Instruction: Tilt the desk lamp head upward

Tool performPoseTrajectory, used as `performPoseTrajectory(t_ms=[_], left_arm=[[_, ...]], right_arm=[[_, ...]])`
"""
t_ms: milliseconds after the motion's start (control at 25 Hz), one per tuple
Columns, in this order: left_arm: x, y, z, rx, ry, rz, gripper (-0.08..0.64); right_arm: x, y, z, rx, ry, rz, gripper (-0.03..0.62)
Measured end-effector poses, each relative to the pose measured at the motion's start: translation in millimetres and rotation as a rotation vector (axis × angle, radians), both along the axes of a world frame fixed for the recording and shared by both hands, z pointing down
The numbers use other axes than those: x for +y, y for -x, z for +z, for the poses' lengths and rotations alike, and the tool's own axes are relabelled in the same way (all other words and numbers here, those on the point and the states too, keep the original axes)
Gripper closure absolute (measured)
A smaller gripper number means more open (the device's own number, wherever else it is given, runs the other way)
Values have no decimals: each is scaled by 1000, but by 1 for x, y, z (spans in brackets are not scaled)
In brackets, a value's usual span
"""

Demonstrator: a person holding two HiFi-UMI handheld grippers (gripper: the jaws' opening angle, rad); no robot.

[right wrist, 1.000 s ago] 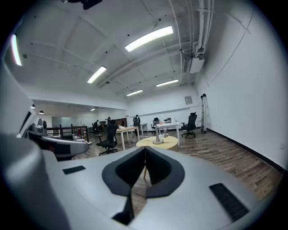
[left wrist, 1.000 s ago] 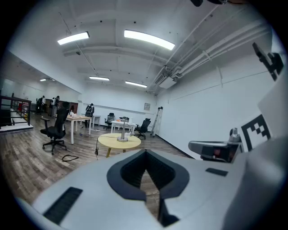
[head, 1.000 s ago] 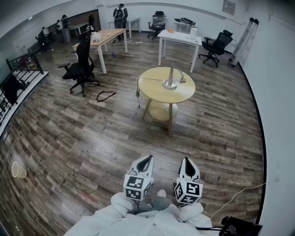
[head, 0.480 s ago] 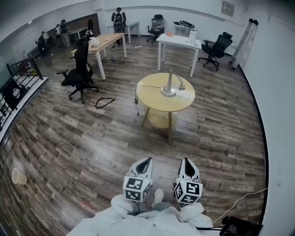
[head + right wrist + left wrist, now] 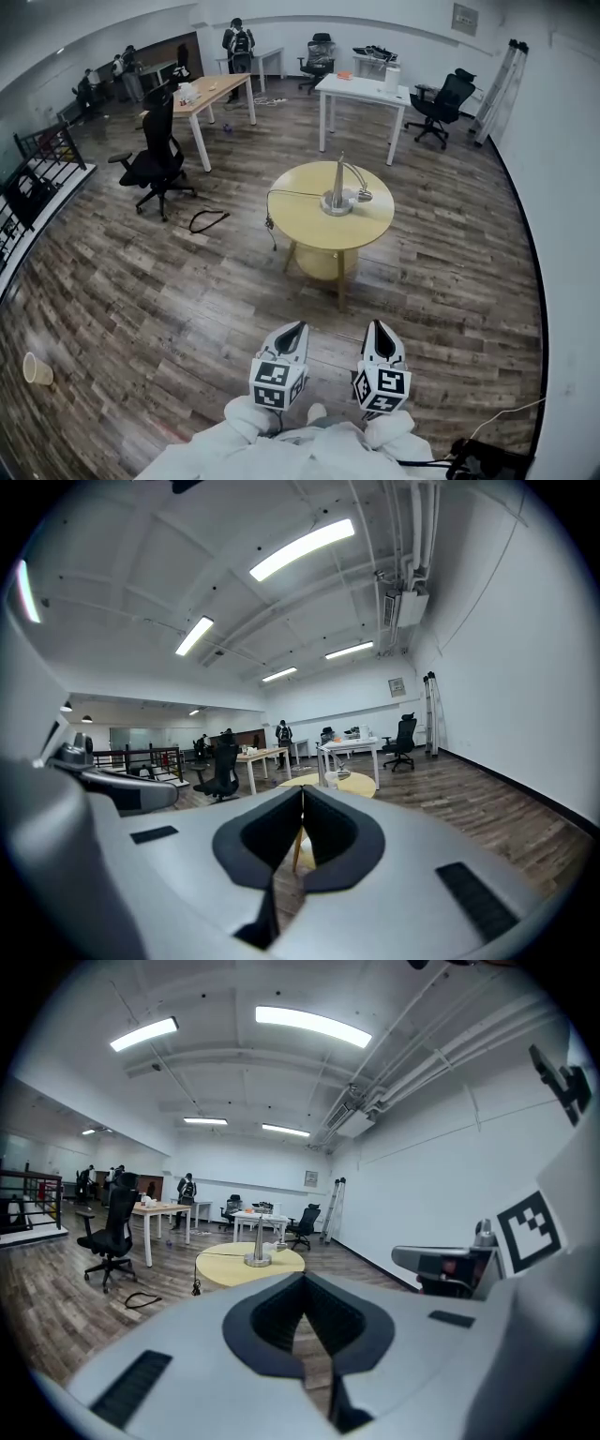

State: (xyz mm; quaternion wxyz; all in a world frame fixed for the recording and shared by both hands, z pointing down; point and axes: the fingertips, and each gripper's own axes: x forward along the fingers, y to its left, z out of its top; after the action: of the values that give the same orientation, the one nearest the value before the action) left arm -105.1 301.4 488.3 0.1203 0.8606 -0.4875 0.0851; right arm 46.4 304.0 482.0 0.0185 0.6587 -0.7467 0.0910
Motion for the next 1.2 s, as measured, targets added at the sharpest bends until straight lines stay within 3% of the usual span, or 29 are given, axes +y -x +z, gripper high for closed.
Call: performPoseTrajectory(t_ms=[440,1200], left_arm=[[-78,-36,14,-8,40,-7,563],[-129,-65,20,-12,39,29,563]], right_arm=[[-81,-40,9,-5,11,-9,579],[-121,-70,24,-35,6,35,580]])
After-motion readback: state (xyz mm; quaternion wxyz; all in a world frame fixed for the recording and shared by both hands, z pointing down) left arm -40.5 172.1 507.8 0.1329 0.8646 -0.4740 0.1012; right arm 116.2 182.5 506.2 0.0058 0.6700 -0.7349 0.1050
